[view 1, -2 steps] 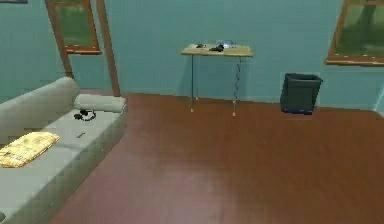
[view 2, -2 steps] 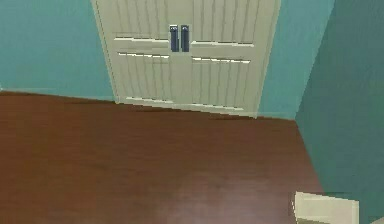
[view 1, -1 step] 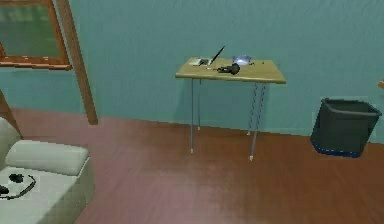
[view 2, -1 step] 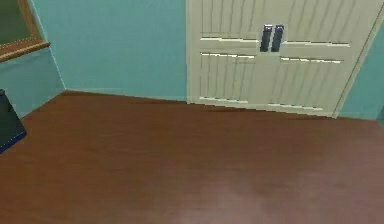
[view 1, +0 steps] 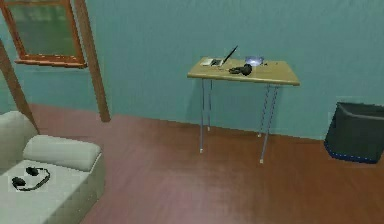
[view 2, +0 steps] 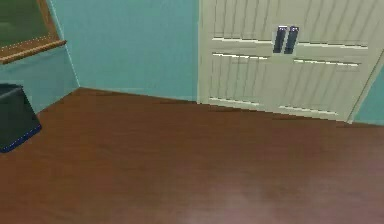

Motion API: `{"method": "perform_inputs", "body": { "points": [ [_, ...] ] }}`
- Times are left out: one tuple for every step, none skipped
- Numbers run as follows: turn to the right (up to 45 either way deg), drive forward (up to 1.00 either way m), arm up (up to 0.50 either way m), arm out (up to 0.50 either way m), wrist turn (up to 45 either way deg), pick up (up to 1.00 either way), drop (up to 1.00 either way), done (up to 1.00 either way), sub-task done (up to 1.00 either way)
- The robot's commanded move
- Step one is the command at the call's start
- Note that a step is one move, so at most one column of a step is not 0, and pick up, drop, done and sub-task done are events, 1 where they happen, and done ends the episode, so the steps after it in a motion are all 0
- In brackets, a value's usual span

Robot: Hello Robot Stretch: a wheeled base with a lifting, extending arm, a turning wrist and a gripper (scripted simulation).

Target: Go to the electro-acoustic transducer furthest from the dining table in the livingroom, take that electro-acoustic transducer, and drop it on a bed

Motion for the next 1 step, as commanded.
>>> {"method": "perform_inputs", "body": {
  "points": [
    [0.0,1.00,0.00,0.00,0.0,0.00,0.00,0.00,0.00]
  ]
}}
